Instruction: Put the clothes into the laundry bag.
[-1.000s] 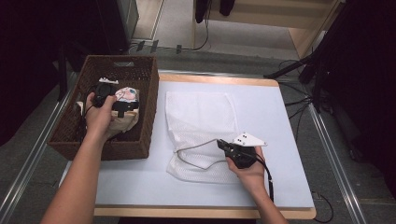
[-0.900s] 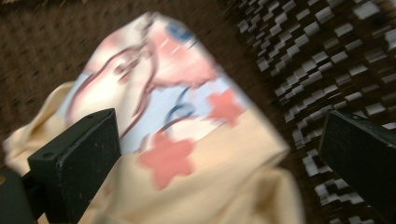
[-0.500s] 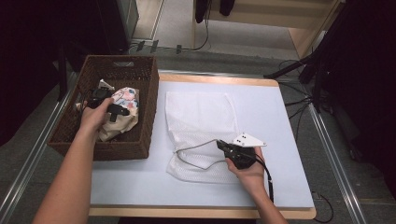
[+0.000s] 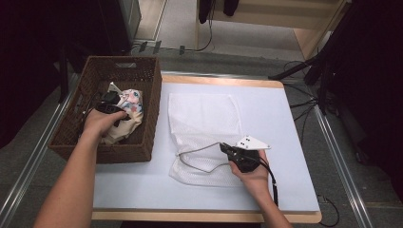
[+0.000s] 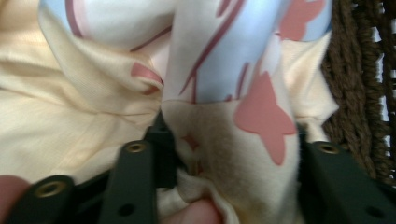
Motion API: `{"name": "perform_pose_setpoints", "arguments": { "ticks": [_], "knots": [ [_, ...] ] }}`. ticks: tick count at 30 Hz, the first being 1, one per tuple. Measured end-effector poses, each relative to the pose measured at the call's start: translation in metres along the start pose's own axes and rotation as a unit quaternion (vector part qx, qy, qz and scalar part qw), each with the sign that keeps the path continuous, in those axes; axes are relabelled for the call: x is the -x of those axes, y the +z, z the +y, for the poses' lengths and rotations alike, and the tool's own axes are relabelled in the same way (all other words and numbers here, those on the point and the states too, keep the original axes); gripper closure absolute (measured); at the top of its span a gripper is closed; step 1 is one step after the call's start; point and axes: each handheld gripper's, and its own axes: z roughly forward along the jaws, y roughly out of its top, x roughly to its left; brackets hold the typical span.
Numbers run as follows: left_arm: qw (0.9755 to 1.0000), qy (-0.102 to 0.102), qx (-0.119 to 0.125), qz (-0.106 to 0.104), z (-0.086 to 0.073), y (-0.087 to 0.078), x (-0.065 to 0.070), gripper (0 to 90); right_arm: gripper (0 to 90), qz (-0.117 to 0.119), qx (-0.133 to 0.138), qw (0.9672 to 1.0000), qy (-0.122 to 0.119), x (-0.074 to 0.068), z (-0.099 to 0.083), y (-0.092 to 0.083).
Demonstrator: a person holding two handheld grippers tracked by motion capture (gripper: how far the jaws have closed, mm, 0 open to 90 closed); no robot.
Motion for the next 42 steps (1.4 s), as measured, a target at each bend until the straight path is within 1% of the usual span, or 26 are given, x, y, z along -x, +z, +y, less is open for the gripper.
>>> {"name": "perform_pose_setpoints", "arguments": {
  "ticks": [1,2,3,4,5,6,8,9,10,11,14,17,18,19,22,23,24,25,26,28,32,33,34,36,39,42],
  "knots": [
    [0.9976,-0.012,0.008,-0.068,0.0,-0.002,0.001,62.5,88.6,0.0,0.0,1.0,0.001,0.0,0.0,0.0],
    [0.9879,-0.018,0.015,-0.153,0.001,-0.004,0.001,63.0,88.6,-0.001,-0.001,1.0,0.0,0.0,0.0,0.001],
    [0.9734,-0.016,0.024,-0.227,0.001,-0.004,0.005,62.8,88.5,0.0,-0.002,1.0,0.002,0.0,0.0,0.002],
    [0.9658,-0.008,0.032,-0.257,0.002,-0.006,0.011,62.8,88.5,0.0,-0.002,1.0,0.002,0.0,0.0,0.002],
    [0.972,0.005,0.031,-0.233,0.003,-0.006,0.016,61.3,88.6,0.0,-0.003,1.0,0.003,0.0,0.0,0.002],
    [0.9809,0.017,0.024,-0.192,0.004,-0.004,0.018,56.9,88.6,0.0,-0.003,1.0,0.001,0.0,0.0,0.003],
    [0.9919,0.007,0.004,-0.127,0.004,0.004,0.015,33.1,88.6,0.0,-0.002,1.0,-0.001,-0.001,0.0,0.003],
    [0.9955,0.0,-0.006,-0.095,0.004,0.008,0.012,17.6,88.5,0.0,-0.003,1.0,-0.001,-0.001,-0.001,0.002],
    [0.9973,-0.007,-0.013,-0.072,0.004,0.01,0.011,5.7,88.5,0.001,-0.003,1.0,-0.001,-0.001,-0.001,0.002],
    [0.9987,-0.01,-0.019,-0.045,0.005,0.011,0.009,0.0,88.5,0.001,-0.003,1.0,-0.001,0.0,-0.001,0.002],
    [0.9996,0.0,-0.017,-0.022,0.007,0.012,0.011,0.0,88.5,0.002,-0.004,1.0,-0.001,0.0,-0.002,0.001],
    [0.9977,0.011,-0.03,-0.06,0.008,0.021,0.016,0.0,88.4,0.003,-0.004,1.0,-0.001,0.0,-0.002,0.001],
    [0.9969,0.029,-0.034,-0.065,0.008,0.022,0.02,0.0,88.5,0.003,-0.004,1.0,-0.001,0.0,-0.002,0.001],
    [0.9965,0.034,-0.034,-0.069,0.008,0.021,0.022,0.9,88.5,0.002,-0.004,1.0,0.0,0.0,-0.002,0.001],
    [0.9949,0.038,-0.024,-0.09,0.008,0.017,0.025,15.0,88.4,0.002,-0.004,1.0,0.003,0.0,-0.002,0.002],
    [0.9945,0.037,-0.021,-0.096,0.007,0.017,0.025,15.0,88.4,0.002,-0.004,1.0,0.003,0.0,-0.002,0.002],
    [0.992,0.037,-0.017,-0.119,0.007,0.015,0.024,17.2,88.4,0.001,-0.005,1.0,0.002,0.0,-0.002,0.003],
    [0.9888,0.037,-0.016,-0.143,0.007,0.014,0.024,24.6,88.5,0.001,-0.005,1.0,0.0,0.0,-0.001,0.003],
    [0.9871,0.036,-0.016,-0.155,0.007,0.013,0.025,27.7,88.5,0.002,-0.005,1.0,0.001,0.0,-0.001,0.003],
    [0.988,0.038,-0.014,-0.149,0.007,0.014,0.026,28.6,88.5,0.002,-0.006,1.0,0.001,0.0,-0.002,0.003],
    [0.9915,0.09,-0.031,-0.089,0.005,0.02,0.039,26.8,88.5,0.003,-0.007,1.0,0.002,0.0,-0.002,0.003],
    [0.9912,0.103,-0.035,-0.075,0.005,0.02,0.042,33.8,88.5,0.004,-0.006,1.0,0.0,-0.001,-0.002,0.002],
    [0.9904,0.121,-0.038,-0.053,0.005,0.02,0.048,33.8,88.5,0.004,-0.006,1.0,0.0,-0.001,-0.002,0.002],
    [0.9873,0.151,-0.044,-0.023,0.005,0.02,0.057,44.2,88.5,0.004,-0.005,1.0,-0.001,-0.001,-0.001,0.002],
    [0.9876,0.145,-0.048,-0.037,0.006,0.019,0.057,58.1,88.5,0.004,-0.006,1.0,0.0,-0.001,-0.001,0.002],
    [0.9878,0.135,-0.049,-0.06,0.008,0.016,0.05,62.7,88.5,0.005,-0.004,1.0,-0.002,-0.002,-0.001,0.002]
  ]
}}
